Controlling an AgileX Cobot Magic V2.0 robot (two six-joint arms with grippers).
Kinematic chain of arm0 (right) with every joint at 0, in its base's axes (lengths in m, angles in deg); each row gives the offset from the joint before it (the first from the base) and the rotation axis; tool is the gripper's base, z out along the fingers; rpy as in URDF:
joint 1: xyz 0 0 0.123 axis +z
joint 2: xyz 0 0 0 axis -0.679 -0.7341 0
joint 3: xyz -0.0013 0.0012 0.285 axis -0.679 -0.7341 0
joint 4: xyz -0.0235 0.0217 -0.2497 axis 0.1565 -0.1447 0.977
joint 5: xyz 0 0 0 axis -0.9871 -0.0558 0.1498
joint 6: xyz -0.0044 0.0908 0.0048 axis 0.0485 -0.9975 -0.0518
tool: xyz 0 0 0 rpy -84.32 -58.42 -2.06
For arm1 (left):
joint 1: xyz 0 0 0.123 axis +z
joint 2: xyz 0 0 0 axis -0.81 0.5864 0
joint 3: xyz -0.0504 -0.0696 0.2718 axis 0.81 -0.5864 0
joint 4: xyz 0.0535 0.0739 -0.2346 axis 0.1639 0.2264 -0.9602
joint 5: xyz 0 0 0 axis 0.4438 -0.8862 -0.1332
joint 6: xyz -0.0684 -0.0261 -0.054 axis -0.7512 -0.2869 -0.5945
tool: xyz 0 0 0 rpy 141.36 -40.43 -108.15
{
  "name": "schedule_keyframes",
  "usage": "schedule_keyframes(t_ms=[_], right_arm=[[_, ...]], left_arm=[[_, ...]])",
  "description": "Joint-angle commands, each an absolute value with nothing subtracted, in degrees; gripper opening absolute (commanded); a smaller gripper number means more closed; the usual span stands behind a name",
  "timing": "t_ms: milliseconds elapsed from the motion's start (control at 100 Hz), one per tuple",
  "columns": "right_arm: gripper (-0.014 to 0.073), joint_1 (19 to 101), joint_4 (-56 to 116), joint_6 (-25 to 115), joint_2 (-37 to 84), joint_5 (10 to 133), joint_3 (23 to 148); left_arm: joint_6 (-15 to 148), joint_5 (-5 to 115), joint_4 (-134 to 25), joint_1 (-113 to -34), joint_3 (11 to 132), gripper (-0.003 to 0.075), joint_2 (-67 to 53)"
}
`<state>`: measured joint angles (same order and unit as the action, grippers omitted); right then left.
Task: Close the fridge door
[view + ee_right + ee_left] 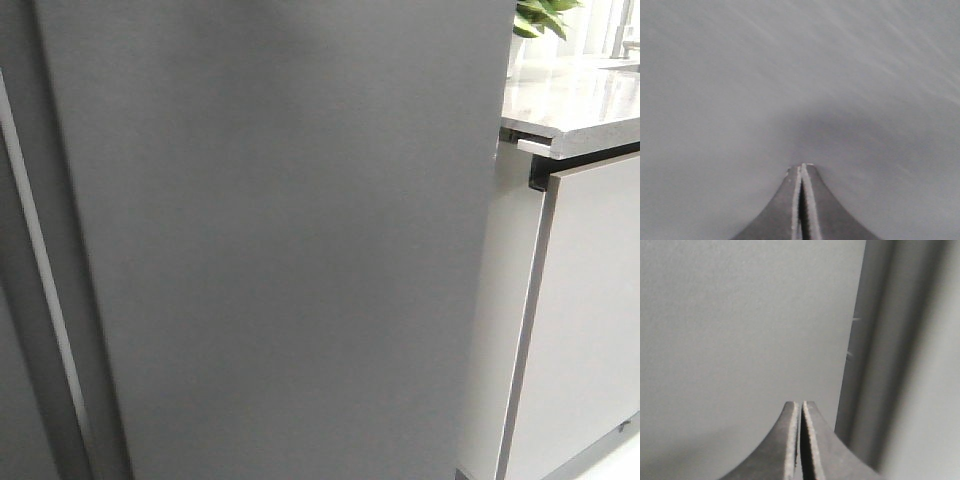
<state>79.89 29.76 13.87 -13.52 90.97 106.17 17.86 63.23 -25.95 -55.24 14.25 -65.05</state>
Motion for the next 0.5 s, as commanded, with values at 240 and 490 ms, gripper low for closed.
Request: schedule_keyframes(t_ms=[240, 490], right_arm=[[-0.0071, 79.64, 31.21, 14.64, -12.84, 95.86, 109.98], [-0.0071, 78.12, 31.33, 15.94, -11.13, 91.25, 109.98]], left_arm=[[17.76, 67.99, -26.31, -55.22, 11.94, -0.002, -66.34], [17.76, 67.99, -26.31, -55.22, 11.94, -0.002, -66.34]])
